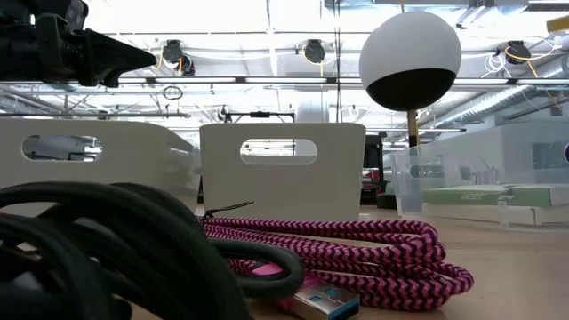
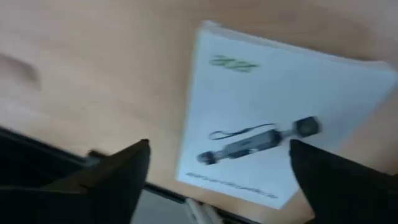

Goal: Pick and place items into bin
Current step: Put the white card reader box into the transparent bin, then adjust the transparent bin

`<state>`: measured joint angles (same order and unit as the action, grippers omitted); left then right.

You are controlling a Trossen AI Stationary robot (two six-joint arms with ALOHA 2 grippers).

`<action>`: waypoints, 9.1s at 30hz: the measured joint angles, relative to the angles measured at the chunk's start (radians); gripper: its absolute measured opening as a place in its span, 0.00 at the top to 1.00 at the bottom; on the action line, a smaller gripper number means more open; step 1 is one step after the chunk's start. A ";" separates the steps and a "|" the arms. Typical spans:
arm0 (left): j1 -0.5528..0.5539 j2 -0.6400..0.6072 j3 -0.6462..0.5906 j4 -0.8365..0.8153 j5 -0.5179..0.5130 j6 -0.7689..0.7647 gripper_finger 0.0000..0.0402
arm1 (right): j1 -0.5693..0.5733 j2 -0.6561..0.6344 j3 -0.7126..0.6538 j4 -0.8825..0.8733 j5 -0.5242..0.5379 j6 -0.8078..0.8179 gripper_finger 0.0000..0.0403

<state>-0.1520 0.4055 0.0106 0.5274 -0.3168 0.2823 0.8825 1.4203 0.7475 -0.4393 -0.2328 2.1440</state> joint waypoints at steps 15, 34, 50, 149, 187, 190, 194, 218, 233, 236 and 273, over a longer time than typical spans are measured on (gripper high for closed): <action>0.000 0.000 0.000 0.000 0.000 0.001 0.84 | -0.010 -0.102 -0.009 -0.013 -0.109 0.035 0.02; 0.000 0.000 0.000 0.000 0.000 0.002 0.84 | -0.010 -0.004 -0.009 -0.132 -0.049 0.006 0.02; 0.000 0.000 0.000 0.000 0.000 0.001 0.84 | -0.010 0.107 -0.006 -0.079 -0.057 -0.099 0.02; 0.000 0.000 0.000 0.000 0.000 0.001 0.84 | -0.085 -0.121 0.311 -0.522 0.343 -0.310 1.00; 0.000 0.000 0.000 0.000 0.000 0.023 0.84 | -0.677 -0.119 0.616 -0.962 0.261 -0.963 1.00; 0.000 0.000 0.000 0.000 0.000 0.023 0.84 | -0.717 -0.103 0.616 -0.979 0.259 -0.999 1.00; 0.000 0.000 0.000 0.000 0.000 0.023 0.84 | -0.757 -0.056 0.616 -0.980 0.261 -1.064 1.00; 0.000 0.000 0.000 0.000 0.000 0.007 0.84 | -0.828 0.095 0.521 -0.892 0.151 -1.103 1.00; 0.000 0.000 0.000 0.000 0.000 0.006 0.84 | -0.826 0.095 0.375 -0.790 0.049 -1.085 1.00; 0.000 0.000 0.000 0.000 0.000 0.006 0.84 | -0.826 0.094 0.352 -0.763 0.050 -1.083 1.00; 0.000 0.000 0.000 -0.003 0.000 0.000 0.84 | -0.362 -0.178 0.333 -0.694 0.310 -0.835 0.99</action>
<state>-0.1520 0.4054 0.0107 0.5243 -0.3164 0.2826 0.5208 1.2423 1.0809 -1.1336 0.0776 1.3086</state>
